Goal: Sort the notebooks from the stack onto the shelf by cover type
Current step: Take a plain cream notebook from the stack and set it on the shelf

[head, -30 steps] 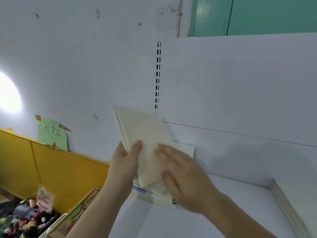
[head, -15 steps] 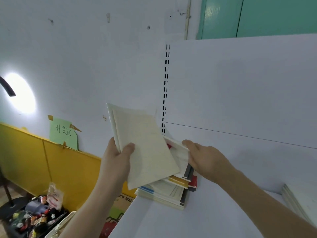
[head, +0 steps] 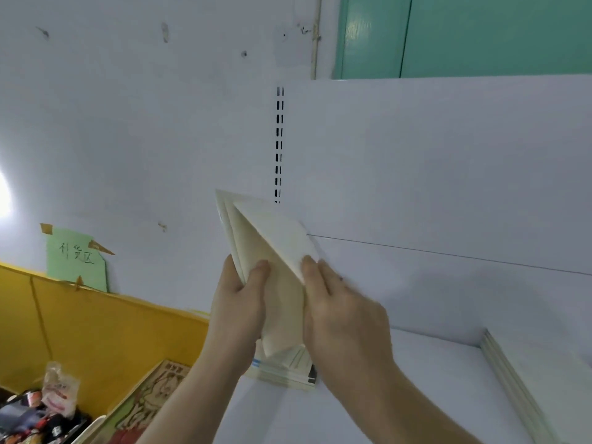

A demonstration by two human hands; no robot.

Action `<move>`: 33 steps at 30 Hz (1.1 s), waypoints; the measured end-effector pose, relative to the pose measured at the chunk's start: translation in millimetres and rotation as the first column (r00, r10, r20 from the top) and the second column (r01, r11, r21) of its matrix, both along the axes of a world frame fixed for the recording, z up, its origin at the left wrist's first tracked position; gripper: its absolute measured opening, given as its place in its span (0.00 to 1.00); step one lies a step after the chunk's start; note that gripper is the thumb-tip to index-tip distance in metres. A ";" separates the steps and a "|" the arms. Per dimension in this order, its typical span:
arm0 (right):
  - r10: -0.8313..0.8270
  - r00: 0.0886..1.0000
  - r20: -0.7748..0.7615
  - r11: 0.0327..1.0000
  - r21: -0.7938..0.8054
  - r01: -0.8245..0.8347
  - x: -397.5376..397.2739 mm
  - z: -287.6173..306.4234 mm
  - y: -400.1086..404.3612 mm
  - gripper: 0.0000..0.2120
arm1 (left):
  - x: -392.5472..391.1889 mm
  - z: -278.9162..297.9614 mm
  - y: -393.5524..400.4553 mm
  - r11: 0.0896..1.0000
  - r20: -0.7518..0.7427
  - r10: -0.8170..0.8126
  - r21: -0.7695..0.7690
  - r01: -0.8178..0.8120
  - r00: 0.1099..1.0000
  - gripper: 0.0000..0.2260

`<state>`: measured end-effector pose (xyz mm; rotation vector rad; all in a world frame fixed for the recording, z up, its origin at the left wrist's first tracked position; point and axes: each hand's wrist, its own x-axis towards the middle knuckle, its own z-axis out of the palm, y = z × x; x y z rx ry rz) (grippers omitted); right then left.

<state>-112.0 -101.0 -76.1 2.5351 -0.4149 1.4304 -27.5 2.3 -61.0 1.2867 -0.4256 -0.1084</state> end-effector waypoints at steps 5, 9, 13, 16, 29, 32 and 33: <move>-0.005 0.998 -0.059 0.996 0.084 0.010 -16.5 -15.2 26.5 0.24 | -21.2 -4.1 -18.1 0.998 0.043 -0.065 -0.001 0.065 0.997 0.16; -0.076 0.990 -0.116 0.988 0.122 0.090 -34.3 -20.9 22.7 0.25 | -38.3 -5.1 -31.6 0.986 0.088 -0.161 -0.020 0.163 0.983 0.28; 0.007 0.993 -0.116 0.982 0.187 0.015 -58.7 -28.3 3.6 0.25 | -46.4 -11.4 -49.9 0.972 0.077 -0.235 -0.001 0.236 0.969 0.12; -0.013 0.999 -0.030 0.947 0.320 0.021 -81.5 -34.7 -28.6 0.27 | -50.9 -20.7 -62.5 0.958 0.089 -0.287 0.006 0.287 0.954 0.10; -0.025 0.905 0.424 0.400 0.834 -0.380 -155.1 -72.3 -94.9 0.11 | -69.9 -75.9 -103.1 0.699 0.047 -0.688 0.310 0.644 0.724 0.19; 0.023 0.933 0.360 0.373 0.863 -0.342 -154.9 -77.4 -93.0 0.20 | -71.2 -87.2 -105.0 0.680 -0.007 -0.700 0.295 0.671 0.714 0.21; 0.029 0.939 0.342 0.353 0.876 -0.330 -154.5 -77.4 -93.2 0.23 | -72.5 -89.6 -105.9 0.693 -0.001 -0.693 0.279 0.665 0.721 0.22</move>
